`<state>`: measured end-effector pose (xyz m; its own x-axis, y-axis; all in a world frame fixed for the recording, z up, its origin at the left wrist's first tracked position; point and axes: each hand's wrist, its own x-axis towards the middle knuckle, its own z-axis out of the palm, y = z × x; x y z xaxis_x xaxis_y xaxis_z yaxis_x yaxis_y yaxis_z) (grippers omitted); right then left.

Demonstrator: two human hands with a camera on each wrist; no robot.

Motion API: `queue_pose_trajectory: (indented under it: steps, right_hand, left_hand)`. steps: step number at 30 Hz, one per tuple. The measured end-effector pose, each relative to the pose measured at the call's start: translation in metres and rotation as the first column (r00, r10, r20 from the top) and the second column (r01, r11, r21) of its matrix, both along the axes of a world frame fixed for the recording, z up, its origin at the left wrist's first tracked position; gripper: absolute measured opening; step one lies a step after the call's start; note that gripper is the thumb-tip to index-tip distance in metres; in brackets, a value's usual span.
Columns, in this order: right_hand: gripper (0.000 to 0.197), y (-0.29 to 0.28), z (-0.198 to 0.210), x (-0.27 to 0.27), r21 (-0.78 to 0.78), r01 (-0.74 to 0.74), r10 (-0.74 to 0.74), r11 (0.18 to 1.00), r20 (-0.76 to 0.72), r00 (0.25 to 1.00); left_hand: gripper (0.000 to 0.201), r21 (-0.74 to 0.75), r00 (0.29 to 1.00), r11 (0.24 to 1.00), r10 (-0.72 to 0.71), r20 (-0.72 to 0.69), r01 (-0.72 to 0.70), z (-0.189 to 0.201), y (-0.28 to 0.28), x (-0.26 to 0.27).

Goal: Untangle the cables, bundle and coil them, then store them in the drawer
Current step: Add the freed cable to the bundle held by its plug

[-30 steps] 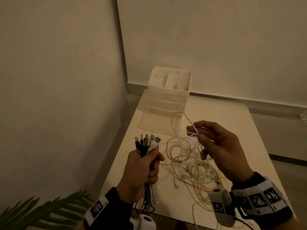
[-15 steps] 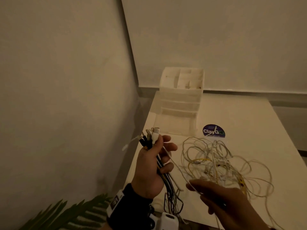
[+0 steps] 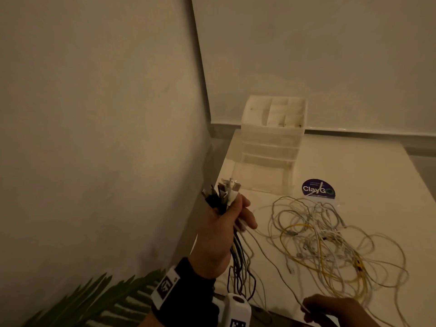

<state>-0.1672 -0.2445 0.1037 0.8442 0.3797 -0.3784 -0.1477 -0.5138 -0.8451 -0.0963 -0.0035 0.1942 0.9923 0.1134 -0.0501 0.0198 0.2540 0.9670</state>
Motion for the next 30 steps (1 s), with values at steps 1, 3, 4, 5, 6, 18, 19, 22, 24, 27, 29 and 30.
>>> queue_pose_trajectory:
  steps: [1, 3, 4, 5, 6, 18, 19, 22, 24, 27, 29, 30]
  right_hand:
    - [0.011, 0.004, 0.006, 0.001, 0.022, 0.026, -0.026, 0.999, -0.017, 1.0]
    - [0.02, 0.009, 0.012, 0.008, -0.065, -0.085, 0.086, 0.994, 0.023, 0.996]
    - [0.027, 0.014, 0.015, 0.013, -0.082, -0.148, 0.149, 0.986, 0.001, 0.989]
    - [0.032, 0.016, 0.016, 0.016, -0.045, -0.186, 0.184, 0.981, -0.04, 0.982]
    - [0.032, 0.023, 0.021, 0.02, 0.025, -0.195, 0.197, 0.98, -0.071, 0.978]
    - [0.024, 0.005, -0.007, 0.023, -0.186, -0.284, 0.319, 0.94, 0.192, 0.928]
    - [0.024, -0.003, -0.01, 0.023, -0.223, -0.27, 0.315, 0.937, 0.195, 0.929]
    - [0.026, -0.006, -0.008, 0.029, -0.26, -0.197, 0.271, 0.945, 0.285, 0.92]
    - [0.028, 0.006, 0.001, 0.034, -0.269, -0.186, 0.279, 0.945, 0.365, 0.889]
    - [0.028, 0.026, 0.019, 0.041, -0.193, -0.151, 0.227, 0.97, 0.472, 0.852]
    - [0.028, 0.031, 0.032, 0.046, -0.104, -0.124, 0.159, 0.987, 0.489, 0.858]
    - [0.027, 0.032, 0.038, 0.049, -0.068, -0.122, 0.14, 0.99, 0.48, 0.866]
  left_hand:
    - [0.026, -0.002, 1.0, 1.0, 0.019, 0.012, -0.019, -0.001, 0.0, 0.0]
    - [0.027, -0.102, 1.0, 0.995, -0.006, 0.019, 0.008, -0.001, 0.001, 0.0]
    - [0.028, -0.173, 0.998, 0.983, -0.058, 0.017, 0.06, -0.001, 0.003, -0.001]
    - [0.028, -0.232, 0.993, 0.966, -0.116, 0.012, 0.116, 0.0, 0.002, -0.002]
    - [0.028, -0.262, 0.987, 0.952, -0.16, 0.007, 0.156, 0.0, 0.002, -0.004]
    - [0.014, 0.473, 0.994, 0.875, 0.069, 0.084, -0.101, 0.015, 0.076, -0.001]
    - [0.011, 0.517, 0.997, 0.853, 0.046, 0.062, -0.072, 0.013, 0.074, -0.006]
    - [0.01, 0.668, 0.988, 0.732, -0.153, -0.024, 0.13, -0.003, 0.054, -0.021]
    - [0.012, 0.712, 0.944, 0.641, -0.314, -0.098, 0.287, -0.02, 0.034, -0.026]
    - [0.017, 0.702, 0.905, 0.608, -0.407, -0.124, 0.37, -0.038, -0.002, -0.025]
    - [0.012, 0.673, 0.917, 0.651, -0.386, -0.106, 0.352, -0.041, -0.018, -0.024]
    - [0.01, 0.651, 0.926, 0.68, -0.366, -0.097, 0.337, -0.042, -0.022, -0.021]
